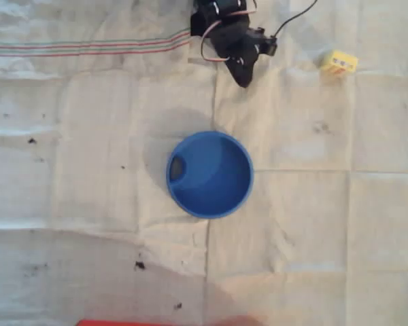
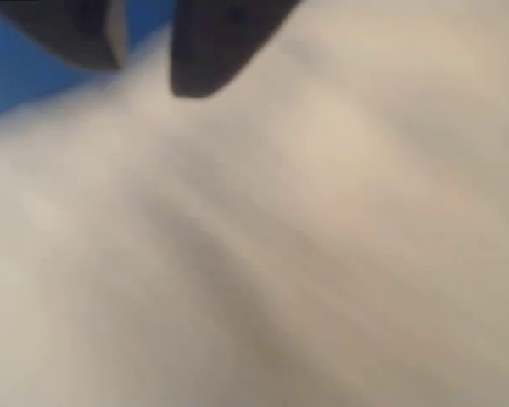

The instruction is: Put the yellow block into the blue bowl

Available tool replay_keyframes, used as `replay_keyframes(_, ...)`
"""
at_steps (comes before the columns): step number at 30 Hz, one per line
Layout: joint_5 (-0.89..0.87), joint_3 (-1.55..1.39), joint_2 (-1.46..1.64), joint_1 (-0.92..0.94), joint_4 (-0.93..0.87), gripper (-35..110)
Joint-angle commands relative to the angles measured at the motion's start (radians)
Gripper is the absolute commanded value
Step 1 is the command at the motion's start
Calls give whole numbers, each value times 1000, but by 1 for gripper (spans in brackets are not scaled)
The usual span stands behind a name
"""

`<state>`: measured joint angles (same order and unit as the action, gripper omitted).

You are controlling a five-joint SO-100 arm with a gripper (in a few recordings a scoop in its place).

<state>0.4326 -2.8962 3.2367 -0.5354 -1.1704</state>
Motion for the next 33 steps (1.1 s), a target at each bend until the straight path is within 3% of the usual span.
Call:
replay_keyframes(1, -2, 215, 87, -18, 25, 0)
replay_keyframes(8, 3, 423, -84, -37, 23, 1)
replay_keyframes(17, 51, 968, -753, -252, 9, 1)
replay_keyframes(27, 488, 1529, -1238, -371, -9, 1)
replay_keyframes(33, 793, 1703, -1305, -434, -166, 1)
